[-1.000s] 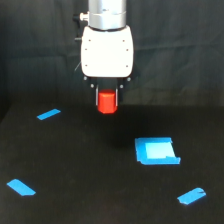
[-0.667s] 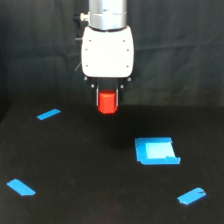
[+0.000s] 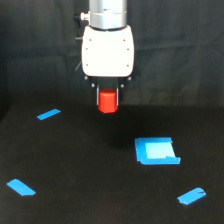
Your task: Pick up the red object from the table
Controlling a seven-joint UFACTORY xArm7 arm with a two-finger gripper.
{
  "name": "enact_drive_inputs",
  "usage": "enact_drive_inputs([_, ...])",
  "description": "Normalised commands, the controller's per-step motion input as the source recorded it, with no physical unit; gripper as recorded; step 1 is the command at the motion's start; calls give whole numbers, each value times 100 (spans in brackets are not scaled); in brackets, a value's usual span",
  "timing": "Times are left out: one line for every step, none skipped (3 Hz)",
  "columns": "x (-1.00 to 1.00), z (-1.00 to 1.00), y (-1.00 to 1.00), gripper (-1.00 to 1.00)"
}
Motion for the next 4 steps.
enact_drive_inputs([7, 10, 0, -99])
enact_drive_inputs([3, 7, -6, -100])
enact_drive_inputs([4, -3, 2, -88])
enact_drive_inputs([3, -2, 1, -93])
